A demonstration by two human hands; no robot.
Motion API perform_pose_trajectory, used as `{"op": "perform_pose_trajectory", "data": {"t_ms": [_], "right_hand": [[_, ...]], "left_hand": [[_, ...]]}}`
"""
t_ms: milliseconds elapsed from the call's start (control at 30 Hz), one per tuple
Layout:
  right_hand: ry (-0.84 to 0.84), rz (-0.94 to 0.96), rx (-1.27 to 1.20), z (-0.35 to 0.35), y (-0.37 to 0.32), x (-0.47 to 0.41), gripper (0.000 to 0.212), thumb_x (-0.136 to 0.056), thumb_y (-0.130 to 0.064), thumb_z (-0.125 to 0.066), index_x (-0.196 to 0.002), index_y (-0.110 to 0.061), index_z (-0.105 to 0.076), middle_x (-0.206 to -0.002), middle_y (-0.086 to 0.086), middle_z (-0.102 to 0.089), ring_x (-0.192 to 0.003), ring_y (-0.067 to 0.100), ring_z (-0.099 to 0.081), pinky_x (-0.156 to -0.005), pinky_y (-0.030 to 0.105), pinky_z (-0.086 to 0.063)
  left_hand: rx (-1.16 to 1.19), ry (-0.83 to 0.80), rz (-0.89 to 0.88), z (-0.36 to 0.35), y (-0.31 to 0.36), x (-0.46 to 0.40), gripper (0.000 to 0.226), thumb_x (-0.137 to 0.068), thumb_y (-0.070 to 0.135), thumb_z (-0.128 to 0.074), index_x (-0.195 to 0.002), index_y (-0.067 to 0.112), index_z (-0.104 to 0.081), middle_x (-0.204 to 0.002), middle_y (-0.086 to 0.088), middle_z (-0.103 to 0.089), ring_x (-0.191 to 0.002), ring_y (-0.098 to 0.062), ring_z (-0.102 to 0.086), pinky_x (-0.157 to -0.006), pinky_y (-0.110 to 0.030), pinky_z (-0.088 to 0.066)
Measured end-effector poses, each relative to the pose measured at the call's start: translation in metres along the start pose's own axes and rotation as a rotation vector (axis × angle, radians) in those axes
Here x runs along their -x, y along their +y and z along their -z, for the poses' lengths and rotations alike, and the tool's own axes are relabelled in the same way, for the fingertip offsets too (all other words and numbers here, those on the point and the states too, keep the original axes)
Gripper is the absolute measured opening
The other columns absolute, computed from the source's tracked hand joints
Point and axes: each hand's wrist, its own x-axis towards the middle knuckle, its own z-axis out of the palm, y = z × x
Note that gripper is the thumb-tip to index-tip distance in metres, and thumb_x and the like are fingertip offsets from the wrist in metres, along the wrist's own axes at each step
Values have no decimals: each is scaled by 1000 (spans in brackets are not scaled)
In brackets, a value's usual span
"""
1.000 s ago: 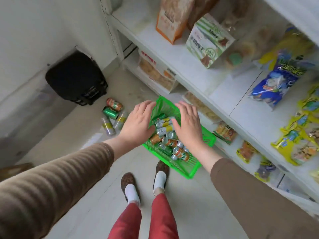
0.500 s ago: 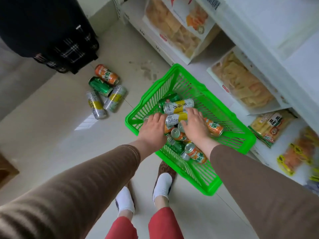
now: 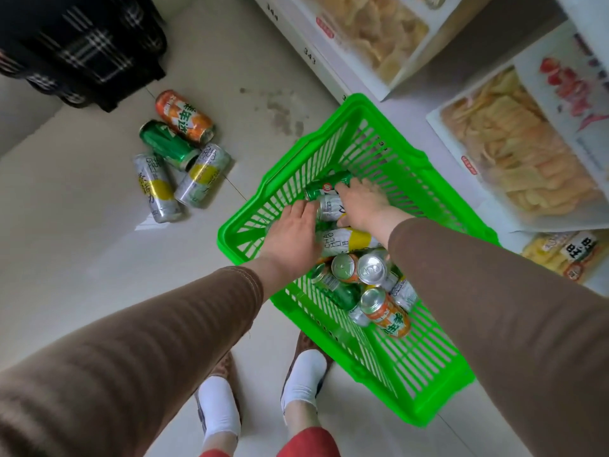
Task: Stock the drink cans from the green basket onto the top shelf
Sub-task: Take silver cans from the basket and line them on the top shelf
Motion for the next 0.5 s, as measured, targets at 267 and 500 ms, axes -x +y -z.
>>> {"op": "perform_pose_trajectory", "data": {"t_ms": [267, 500], "right_hand": [[149, -182, -480, 27, 6, 79, 75, -80, -56, -77, -136, -12, -55, -139, 17, -50, -132, 37, -47, -108, 44, -43], [495, -273, -1028, 179, -7, 254, 42, -76, -50, -81, -107, -27, -63, -100, -9, -68, -96, 17, -65, -72, 30, -42]], "left_hand": [[30, -28, -1, 56, 22, 41, 75, -85, 28, -64, -148, 14, -28, -140, -8, -40, -128, -27, -39, -109, -40, -36], [66, 54, -60, 221, 98, 115, 76, -80, 22, -67, -146, 13, -30, -137, -9, -40, -125, -30, -39, -99, -45, -42]]}}
